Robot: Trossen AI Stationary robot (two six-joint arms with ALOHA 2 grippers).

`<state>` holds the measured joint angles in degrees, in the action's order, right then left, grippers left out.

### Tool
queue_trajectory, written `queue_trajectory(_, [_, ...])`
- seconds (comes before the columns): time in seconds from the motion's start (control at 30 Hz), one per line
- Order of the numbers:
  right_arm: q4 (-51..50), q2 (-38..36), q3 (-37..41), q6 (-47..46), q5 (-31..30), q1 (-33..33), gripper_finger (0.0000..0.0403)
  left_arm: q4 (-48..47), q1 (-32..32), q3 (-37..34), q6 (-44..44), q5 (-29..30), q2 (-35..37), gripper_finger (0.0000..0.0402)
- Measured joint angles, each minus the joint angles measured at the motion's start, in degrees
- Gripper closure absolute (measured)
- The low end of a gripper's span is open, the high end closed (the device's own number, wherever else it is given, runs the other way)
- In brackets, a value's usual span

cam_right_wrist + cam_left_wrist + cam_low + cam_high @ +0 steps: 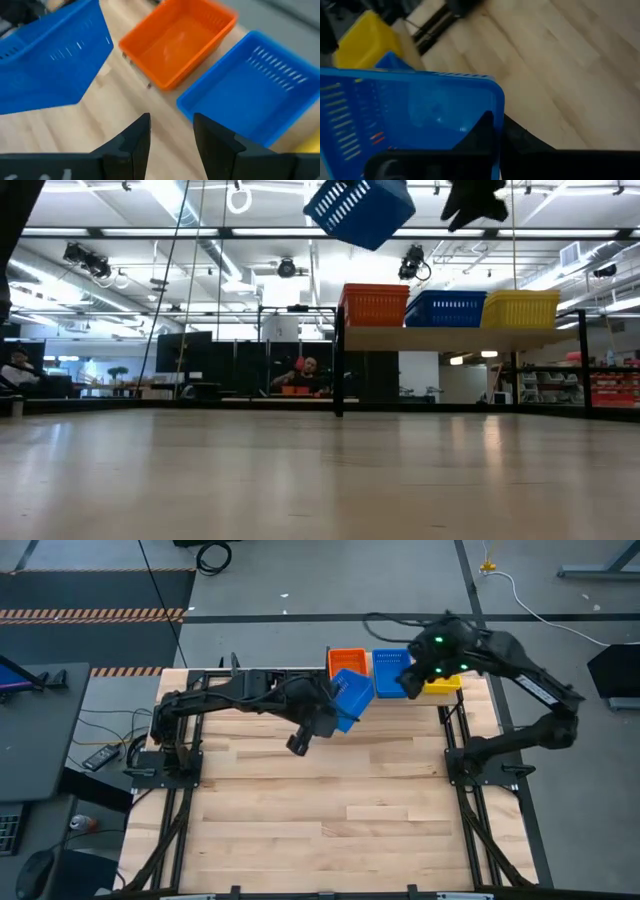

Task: Stack baskets on shelf by color
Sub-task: Stack the blue basket on top of the blue basket on the shelf

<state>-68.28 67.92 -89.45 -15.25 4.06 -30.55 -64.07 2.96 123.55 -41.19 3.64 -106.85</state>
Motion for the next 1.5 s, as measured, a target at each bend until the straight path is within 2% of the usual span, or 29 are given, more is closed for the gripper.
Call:
queue_trajectory(0.1, [-2.2,4.5,-3.3,-1.5,2.2,0.0,0.0247,-3.1,0.4,0.0,-2.8,-2.4,0.0,0.0395])
queue_trajectory(0.23, [-2.5,9.3,-11.6,-1.7,4.9,-0.6,0.0243,-8.6,0.5,0.0,-7.2,-3.3,0.0,0.0395])
queue_trajectory(0.37, [-3.2,15.0,-20.6,-4.3,12.0,-1.7,0.0226,-10.8,0.4,0.0,-10.5,-3.4,0.0,0.0395])
queue_trajectory(0.47, [-8.3,19.9,-26.3,-4.7,15.4,-0.9,0.0207,-10.6,0.5,0.0,-11.8,-3.4,0.0,0.0395])
queue_trajectory(0.57, [-13.0,24.5,-30.7,-4.6,16.2,0.8,0.0187,-10.7,0.5,0.0,-11.7,-2.5,0.0,0.0395])
queue_trajectory(0.77, [-14.5,29.9,-36.0,-5.8,18.3,4.0,0.0169,-10.8,0.5,0.0,-11.1,-2.0,0.0,0.0395])
queue_trajectory(1.1, [-19.3,36.0,-37.9,-5.1,17.5,6.6,0.0186,-9.6,-1.0,-0.1,-10.9,-1.2,0.0,0.0395])
queue_trajectory(1.27, [-20.1,35.9,-37.9,-2.5,13.9,6.5,0.0226,-9.2,-2.0,-0.1,-10.9,-0.6,0.0,0.0388])
queue_trajectory(1.33, [-20.7,35.7,-37.9,-1.4,13.9,6.5,0.0265,-9.2,-2.0,-0.1,-10.9,-0.4,0.0,0.0387])
queue_trajectory(1.47, [-21.4,35.6,-37.9,1.0,15.0,6.5,0.037,-7.7,-2.0,-0.1,-10.4,1.0,0.0,0.0389])
queue_trajectory(1.5, [-21.3,35.6,-37.9,1.3,15.2,6.4,0.0383,-7.0,-2.1,-0.1,-9.9,1.7,-0.1,0.0388])
